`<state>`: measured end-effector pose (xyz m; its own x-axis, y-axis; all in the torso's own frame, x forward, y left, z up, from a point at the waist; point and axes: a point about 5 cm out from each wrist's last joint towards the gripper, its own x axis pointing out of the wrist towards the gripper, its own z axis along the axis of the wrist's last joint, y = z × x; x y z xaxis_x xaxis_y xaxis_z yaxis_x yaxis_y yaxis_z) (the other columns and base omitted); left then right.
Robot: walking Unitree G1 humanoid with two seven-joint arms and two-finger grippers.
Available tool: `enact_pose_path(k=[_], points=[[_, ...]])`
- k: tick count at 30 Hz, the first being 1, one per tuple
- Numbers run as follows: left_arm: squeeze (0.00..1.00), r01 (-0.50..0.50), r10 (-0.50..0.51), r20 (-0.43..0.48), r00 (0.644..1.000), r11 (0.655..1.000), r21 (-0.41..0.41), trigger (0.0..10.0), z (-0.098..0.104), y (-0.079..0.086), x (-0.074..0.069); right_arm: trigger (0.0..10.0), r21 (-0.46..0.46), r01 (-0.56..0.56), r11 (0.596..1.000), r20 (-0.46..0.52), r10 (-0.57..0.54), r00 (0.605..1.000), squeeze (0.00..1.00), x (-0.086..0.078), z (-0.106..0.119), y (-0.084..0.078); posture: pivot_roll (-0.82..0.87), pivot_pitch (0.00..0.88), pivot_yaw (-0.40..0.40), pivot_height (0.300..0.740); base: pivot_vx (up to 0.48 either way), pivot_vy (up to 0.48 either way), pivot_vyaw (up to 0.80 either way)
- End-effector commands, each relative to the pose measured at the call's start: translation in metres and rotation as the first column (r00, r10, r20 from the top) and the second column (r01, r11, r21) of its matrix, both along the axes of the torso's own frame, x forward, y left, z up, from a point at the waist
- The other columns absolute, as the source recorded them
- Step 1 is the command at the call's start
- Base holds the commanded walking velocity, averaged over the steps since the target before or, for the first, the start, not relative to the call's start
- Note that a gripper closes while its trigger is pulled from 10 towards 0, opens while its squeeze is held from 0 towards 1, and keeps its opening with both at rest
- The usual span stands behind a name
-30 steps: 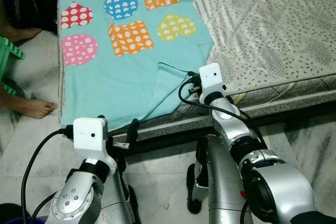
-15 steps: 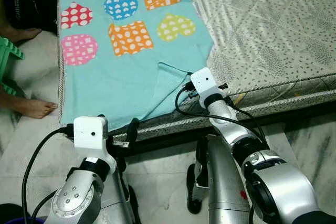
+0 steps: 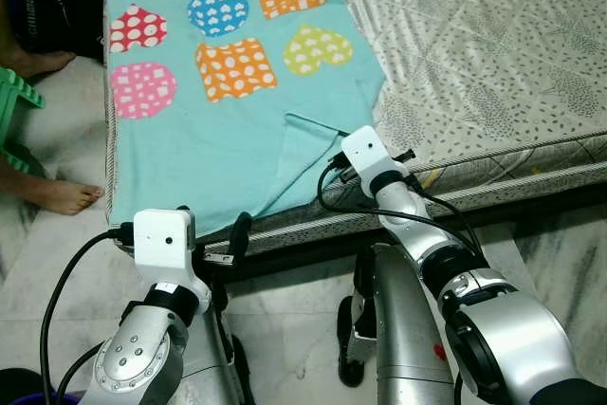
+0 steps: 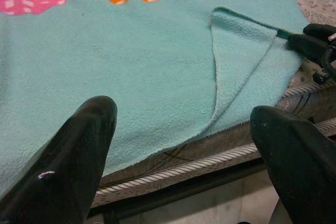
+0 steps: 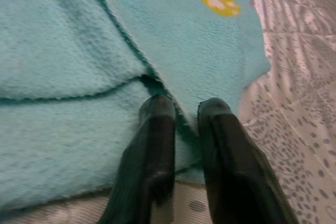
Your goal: Clean up the room
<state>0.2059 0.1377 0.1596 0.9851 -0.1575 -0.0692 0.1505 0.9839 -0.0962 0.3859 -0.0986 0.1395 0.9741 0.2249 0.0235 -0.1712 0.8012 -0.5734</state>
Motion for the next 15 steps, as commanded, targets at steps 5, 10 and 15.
enact_pose_path(k=[5, 10, 15], points=[[0.0, -0.003, 0.003, -0.017, 1.0, 1.0, 0.012, 10.0, -0.0042, 0.0025, -0.0023, 10.0, -0.01, 0.002, 1.0, -0.034, -0.003, 0.999, 1.0, -0.004, -0.0107, 0.0002, 0.07, 0.314, 0.057, 0.51, 0.0, 0.0, 0.0], [0.0, -0.001, 0.002, -0.016, 1.0, 1.0, 0.012, 10.0, -0.004, 0.0026, -0.0018, 10.0, -0.021, 0.02, 1.0, -0.028, -0.021, 0.999, 0.41, -0.0032, -0.01, -0.0009, 0.07, 0.312, 0.059, 0.51, 0.0, 0.0, 0.0], [0.0, -0.003, 0.003, -0.011, 1.0, 1.0, 0.011, 10.0, -0.003, 0.0026, -0.0006, 10.0, -0.031, 0.038, 0.999, -0.025, -0.038, 0.999, 0.0, -0.0012, -0.0072, 0.0009, 0.07, 0.314, 0.06, 0.51, 0.0, 0.0, 0.0]])
